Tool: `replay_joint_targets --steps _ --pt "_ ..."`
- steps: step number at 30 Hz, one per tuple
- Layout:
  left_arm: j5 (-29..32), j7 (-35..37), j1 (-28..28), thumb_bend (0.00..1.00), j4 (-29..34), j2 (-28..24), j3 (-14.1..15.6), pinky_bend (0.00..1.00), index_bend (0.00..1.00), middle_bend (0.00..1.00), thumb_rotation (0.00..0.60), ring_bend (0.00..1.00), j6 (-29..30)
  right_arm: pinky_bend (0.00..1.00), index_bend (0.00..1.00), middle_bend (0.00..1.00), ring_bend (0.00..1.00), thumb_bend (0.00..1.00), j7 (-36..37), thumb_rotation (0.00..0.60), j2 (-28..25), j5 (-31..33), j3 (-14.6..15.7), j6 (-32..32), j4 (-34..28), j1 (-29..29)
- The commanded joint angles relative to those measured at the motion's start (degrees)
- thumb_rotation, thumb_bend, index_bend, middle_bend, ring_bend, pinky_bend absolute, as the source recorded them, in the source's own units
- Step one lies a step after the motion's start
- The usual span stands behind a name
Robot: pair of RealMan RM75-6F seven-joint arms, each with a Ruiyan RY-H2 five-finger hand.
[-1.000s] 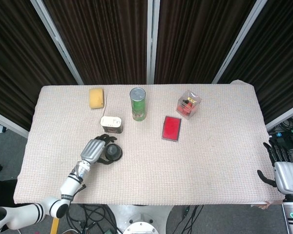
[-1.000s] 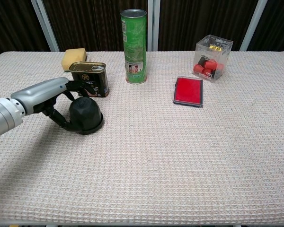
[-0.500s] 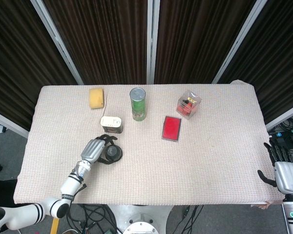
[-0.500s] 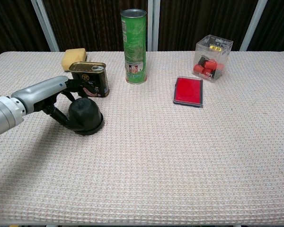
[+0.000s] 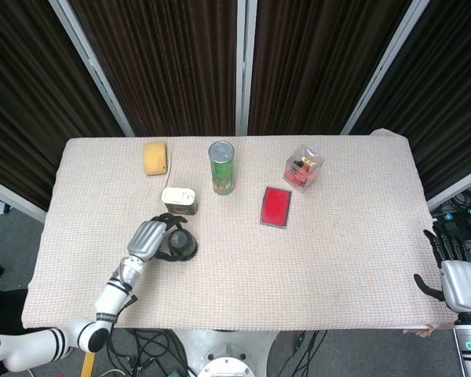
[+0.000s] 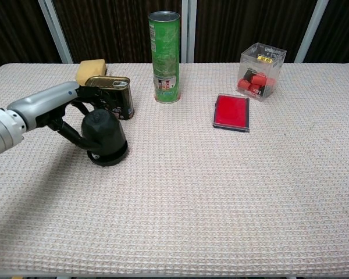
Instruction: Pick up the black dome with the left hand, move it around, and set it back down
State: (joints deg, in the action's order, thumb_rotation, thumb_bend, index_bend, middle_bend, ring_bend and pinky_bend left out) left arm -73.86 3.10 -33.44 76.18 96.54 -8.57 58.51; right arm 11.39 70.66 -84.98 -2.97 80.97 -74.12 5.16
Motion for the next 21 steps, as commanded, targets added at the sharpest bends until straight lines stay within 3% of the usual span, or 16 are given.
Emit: replay_joint_targets --steps 1,12,21 --pt "0.2 -0.4 0.2 0.14 1.0 -1.1 -0.5 0.28 0.26 0.4 0.6 0.21 0.5 0.0 0.0 0.0 0.0 0.18 0.0 0.6 0.0 0.0 0.0 0.0 0.1 0.0" --pt "2.8 -3.3 2.1 0.19 3.3 -5.6 -1.0 0.28 0.26 0.4 0.6 0.21 2.2 0.0 0.0 0.0 0.0 0.18 -0.3 0.6 -0.1 -0.1 0.0 0.2 -0.5 0.0" --pt "5.5 -2.0 2.1 0.2 -2.5 -4.7 -2.8 0.28 0.26 0.4 0.6 0.21 1.7 0.0 0.0 0.0 0.0 0.18 -1.1 0.6 0.1 -0.2 0.2 -0.2 -0.6 0.2"
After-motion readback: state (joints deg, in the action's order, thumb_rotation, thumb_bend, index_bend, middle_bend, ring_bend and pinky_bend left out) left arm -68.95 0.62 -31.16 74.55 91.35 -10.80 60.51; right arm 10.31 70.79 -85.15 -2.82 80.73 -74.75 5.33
